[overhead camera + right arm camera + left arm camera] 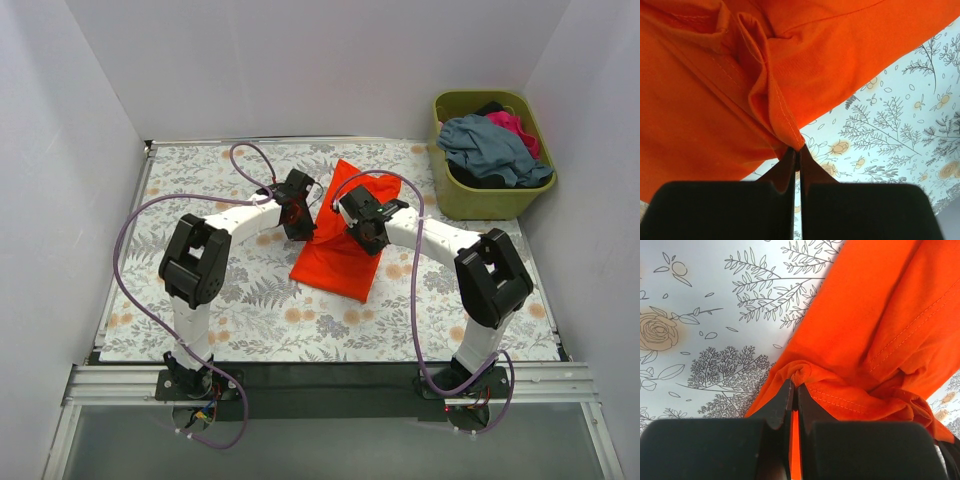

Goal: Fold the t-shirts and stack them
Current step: Fold the tshirt

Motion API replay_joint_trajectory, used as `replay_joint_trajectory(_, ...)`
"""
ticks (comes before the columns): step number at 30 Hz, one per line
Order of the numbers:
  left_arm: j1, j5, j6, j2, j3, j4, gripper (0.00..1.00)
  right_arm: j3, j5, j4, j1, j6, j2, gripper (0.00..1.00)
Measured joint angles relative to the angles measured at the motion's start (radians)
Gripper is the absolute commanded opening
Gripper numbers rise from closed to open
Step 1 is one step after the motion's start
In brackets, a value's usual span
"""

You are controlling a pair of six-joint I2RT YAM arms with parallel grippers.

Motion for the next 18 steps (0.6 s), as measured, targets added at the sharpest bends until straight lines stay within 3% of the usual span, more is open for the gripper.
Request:
replay_joint_trajectory(5,0.0,-0.002,-0.003,0.001,-0.008,0.019,0.05,0.002,0.022,0.021,-0.004,0.008,0.027,0.05)
replay_joint_trajectory(7,0.0,-0.002,-0.004,0.003,-0.008,0.026,0.11,0.002,0.03,0.031,-0.007,0.009,0.051,0.07)
replay_joint_trajectory(12,0.002,-0.011,-0.011,0.006,-0.014,0.041,0.41,0.002,0.06,0.031,-0.009,0.021,0.084,0.18)
replay_joint_trajectory(13,0.003,-0.014,-0.012,0.006,-0.017,0.042,0.53,0.003,0.066,0.031,-0.01,0.027,0.083,0.2)
replay_joint_trajectory(16,0.006,-0.031,-0.019,0.0,-0.027,0.041,0.78,0.016,0.068,0.03,-0.012,0.043,0.072,0.34)
replay_joint_trajectory(18,0.007,-0.048,-0.032,-0.022,-0.044,0.035,0.79,0.018,0.048,0.03,-0.013,0.043,0.045,0.41)
